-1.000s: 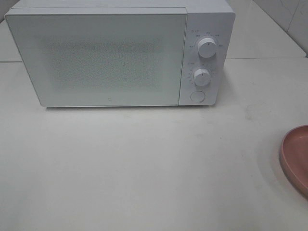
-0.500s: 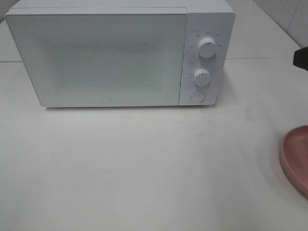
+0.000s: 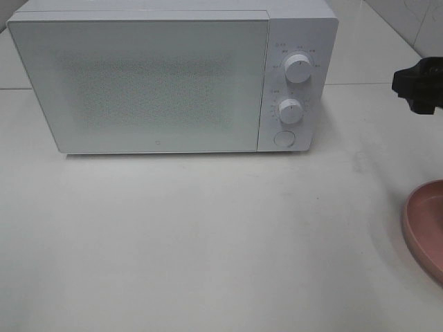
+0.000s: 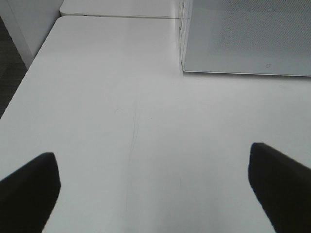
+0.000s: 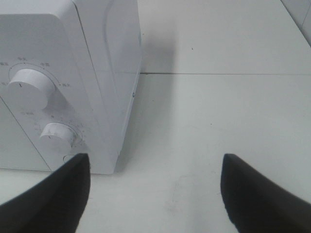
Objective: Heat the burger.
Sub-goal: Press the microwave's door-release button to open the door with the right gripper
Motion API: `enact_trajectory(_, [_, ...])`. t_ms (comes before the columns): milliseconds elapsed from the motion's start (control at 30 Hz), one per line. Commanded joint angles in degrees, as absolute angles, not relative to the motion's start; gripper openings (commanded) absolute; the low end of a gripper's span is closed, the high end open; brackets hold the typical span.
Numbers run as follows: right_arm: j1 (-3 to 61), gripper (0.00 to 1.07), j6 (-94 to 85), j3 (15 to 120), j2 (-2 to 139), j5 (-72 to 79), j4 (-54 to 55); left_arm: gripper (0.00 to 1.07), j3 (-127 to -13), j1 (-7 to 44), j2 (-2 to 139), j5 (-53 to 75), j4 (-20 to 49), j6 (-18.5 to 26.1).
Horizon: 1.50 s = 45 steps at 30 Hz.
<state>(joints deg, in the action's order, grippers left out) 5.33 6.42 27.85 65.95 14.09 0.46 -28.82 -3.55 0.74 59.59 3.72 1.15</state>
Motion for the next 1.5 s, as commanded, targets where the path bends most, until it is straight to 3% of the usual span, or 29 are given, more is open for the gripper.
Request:
enact_trajectory(33, [5.0,0.72,5.0,25.7,68.5,21.1,1.0,0.98,-28.6,-3.3,0.6,59.4,4.0,1.3])
enact_trajectory(300, [10.1,0.72,-5.1,21.6,75.7,34.4,12.7,0.98,-28.6,-3.3,0.6,59.4,4.0,1.3])
enact_trajectory(367, [15.3,0.72,-9.1,21.4,80.0,40.6,19.8,0.98,-28.6,-3.3,0.6,59.4,4.0,1.3])
enact_trajectory(733, [26.8,0.72,-12.8,21.4,88.9,53.8,32.5,0.98,-28.6,-3.3,0.6,59.4,4.0,1.3])
enact_trajectory(800, [32.1,0.72,-14.2,21.5,92.0,58.4,38.6,0.98,-28.6,-3.3,0.6,59.4,4.0,1.3])
enact_trajectory(1333, [47.4,0.72,-15.5,25.8,102.1,64.2,52.8,0.98,-28.6,-3.3,0.6,59.4,4.0,1.3])
enact_trajectory(1500, [49.0,0.72,-14.6,27.2,103.4,64.1,53.1,0.98,-28.6,-3.3,0.6,59.4,4.0,1.3])
